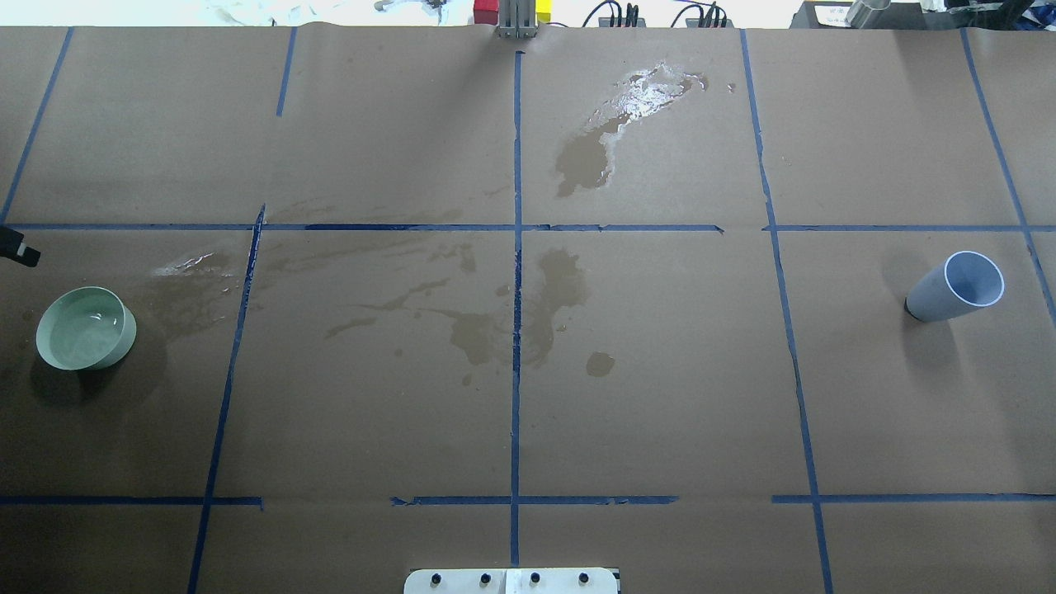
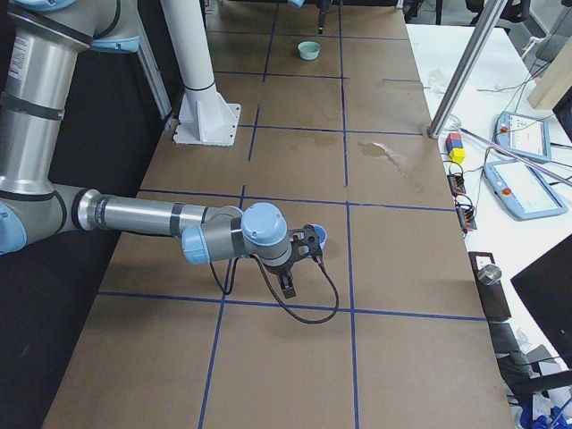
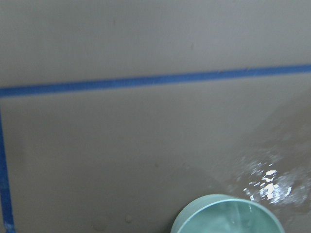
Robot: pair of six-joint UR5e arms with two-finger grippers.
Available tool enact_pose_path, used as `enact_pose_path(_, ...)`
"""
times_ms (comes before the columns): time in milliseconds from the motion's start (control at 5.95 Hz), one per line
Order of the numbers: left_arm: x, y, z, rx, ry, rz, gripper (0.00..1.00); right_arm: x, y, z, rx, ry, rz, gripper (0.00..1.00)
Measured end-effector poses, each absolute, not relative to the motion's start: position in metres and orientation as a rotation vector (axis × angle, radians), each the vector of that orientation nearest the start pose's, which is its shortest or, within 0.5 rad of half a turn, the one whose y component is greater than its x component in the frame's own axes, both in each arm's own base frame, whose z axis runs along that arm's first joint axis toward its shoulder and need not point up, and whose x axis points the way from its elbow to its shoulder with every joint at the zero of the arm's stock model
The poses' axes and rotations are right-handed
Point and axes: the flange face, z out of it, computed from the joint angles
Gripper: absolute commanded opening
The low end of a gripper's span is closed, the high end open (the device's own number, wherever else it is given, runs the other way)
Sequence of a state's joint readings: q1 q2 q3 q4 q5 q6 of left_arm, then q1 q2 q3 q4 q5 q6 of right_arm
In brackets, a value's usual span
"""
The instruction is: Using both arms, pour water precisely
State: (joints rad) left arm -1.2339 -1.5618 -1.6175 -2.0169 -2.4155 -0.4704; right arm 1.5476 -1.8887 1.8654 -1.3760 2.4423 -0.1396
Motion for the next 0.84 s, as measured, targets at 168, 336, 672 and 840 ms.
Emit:
enact_pose_path(168,0.097,-0.497,0.579,0.125,0.938,0.08,1.0,0.05,-0.369,0.602,0.153,-0.862,-0.197,1.0)
enact_pose_path(336,0.07,-0.493,0.585,0.163,0.924,0.091,1.0,0.05,-0.369,0.587,0.122,-0.859,-0.182,1.0)
enact_pose_path(672,-0.001,-0.487,0.6,0.194,0.86,0.154,1.0,0.048,-0.371,0.579,0.109,-0.854,-0.183,1.0)
enact_pose_path(840,-0.029,-0.481,0.59,0.167,0.813,0.163,1.0,0.047,-0.372,0.578,0.11,-0.843,-0.188,1.0)
